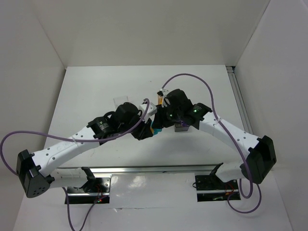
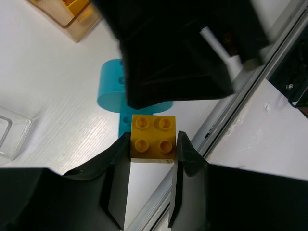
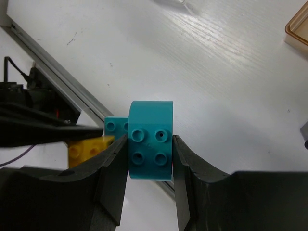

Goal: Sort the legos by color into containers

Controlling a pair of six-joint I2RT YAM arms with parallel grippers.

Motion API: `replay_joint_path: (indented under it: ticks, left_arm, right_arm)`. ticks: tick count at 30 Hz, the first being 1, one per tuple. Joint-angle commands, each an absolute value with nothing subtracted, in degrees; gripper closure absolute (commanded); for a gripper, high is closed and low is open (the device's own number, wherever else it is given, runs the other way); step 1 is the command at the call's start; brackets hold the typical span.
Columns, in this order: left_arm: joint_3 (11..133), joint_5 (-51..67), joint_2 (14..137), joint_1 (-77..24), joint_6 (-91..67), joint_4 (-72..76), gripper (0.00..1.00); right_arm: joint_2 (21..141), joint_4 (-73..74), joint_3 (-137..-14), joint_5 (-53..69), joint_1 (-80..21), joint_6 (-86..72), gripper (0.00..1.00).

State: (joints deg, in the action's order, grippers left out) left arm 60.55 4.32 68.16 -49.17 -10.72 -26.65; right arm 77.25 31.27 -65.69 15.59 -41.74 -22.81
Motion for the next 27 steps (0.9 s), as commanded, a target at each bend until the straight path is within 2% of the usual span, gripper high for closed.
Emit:
replay_joint_path:
  ticks: [1,10,16,21,27]
  left_arm:
    - [62.1,6.1,68.2,-49.7,-12.1,-22.6,1.0]
    - [63.4,1.8,68.2,-44.7,-13.8,-20.8,1.0]
    - [66.1,3.2,70.2,-35.3,-18.7,-22.6,1.0]
    - [75.1,1.4,84.9,-33.9,-25.1,-22.1,1.0]
    - [95.2,-6.0,105.4,-36.9,-29.0,-24.7,1.0]
  right_arm:
    - [80.6,29.5,-67.8,15.0,-41.7,-21.1,0.7]
    - [79.5,26.2,-63.4,13.9,-40.0,-22.4,0.7]
    - [73.4,28.6,-60.3,8.8,-37.4,-22.9,0.7]
    - [66.0,35.2,-59.0,4.5,-36.7,-24.9,0.7]
    - [57.1,44.4,-59.6,-3.9,-35.6,-27.6,0.7]
